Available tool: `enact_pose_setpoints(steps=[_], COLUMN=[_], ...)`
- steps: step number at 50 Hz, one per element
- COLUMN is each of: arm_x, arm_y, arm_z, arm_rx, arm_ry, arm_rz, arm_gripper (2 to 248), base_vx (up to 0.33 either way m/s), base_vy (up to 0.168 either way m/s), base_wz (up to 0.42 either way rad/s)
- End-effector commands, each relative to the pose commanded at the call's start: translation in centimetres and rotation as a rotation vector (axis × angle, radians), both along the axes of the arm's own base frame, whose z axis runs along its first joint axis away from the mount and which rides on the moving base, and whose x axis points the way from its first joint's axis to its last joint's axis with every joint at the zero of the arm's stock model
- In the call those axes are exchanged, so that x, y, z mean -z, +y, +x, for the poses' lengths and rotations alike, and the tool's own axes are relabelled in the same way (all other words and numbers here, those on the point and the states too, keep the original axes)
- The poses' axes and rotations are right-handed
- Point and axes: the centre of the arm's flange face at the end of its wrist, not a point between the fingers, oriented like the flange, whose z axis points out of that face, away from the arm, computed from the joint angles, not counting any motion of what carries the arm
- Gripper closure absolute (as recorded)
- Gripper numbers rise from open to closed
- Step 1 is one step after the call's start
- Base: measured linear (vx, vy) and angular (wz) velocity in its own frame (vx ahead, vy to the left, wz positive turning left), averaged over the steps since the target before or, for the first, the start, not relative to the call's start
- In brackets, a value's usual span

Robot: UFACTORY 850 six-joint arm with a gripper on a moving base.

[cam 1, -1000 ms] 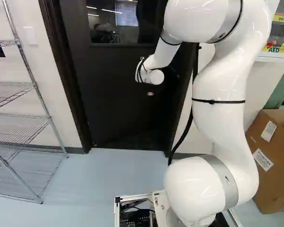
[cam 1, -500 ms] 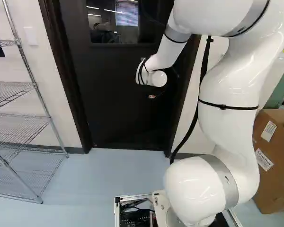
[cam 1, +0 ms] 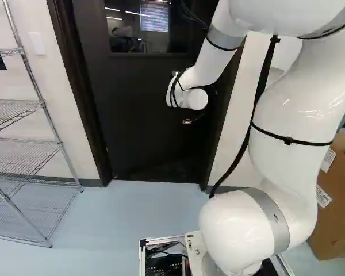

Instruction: Open the door and move inside

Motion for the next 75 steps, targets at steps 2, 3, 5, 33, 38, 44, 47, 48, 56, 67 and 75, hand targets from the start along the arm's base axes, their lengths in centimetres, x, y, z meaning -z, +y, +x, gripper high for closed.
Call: enact_pose_setpoints(steps=[2,3,5,33,38,44,47,48,56,67,75], arm_x=[0.0,-0.1,-0.1,-0.8,-0.9,-0.9,-0.9,-0.9,-0.9,-0.9,-0.9], arm_y=[0.0,0.0,0.0,0.3,0.4,0.5,0.5,0.6,0.6,0.6,0.6], arm_z=[-0.4,-0.6,-1.0,-6.6,-7.6,-8.5,-8.8,-8.9,-9.3,-9.4,-9.4], arm_rx=[-0.003,-0.005,-0.008,-0.086,-0.106,-0.124,-0.132,-0.134,-0.148,-0.150,-0.150], arm_ry=[-0.003,-0.005,-0.009,-0.090,-0.106,-0.114,-0.115,-0.116,-0.118,-0.118,-0.118], arm_rz=[-0.002,-0.003,-0.005,-0.053,-0.063,-0.073,-0.077,-0.078,-0.085,-0.086,-0.086], arm_gripper=[3,3,3,3,3,3,3,3,3,3,3], base_vx=[0.000,0.000,0.000,0.000,0.000,0.000,0.000,0.000,0.000,0.000,0.000], base_vy=[0.000,0.000,0.000,0.000,0.000,0.000,0.000,0.000,0.000,0.000,0.000], base_wz=[0.000,0.000,0.000,0.000,0.000,0.000,0.000,0.000,0.000,0.000,0.000])
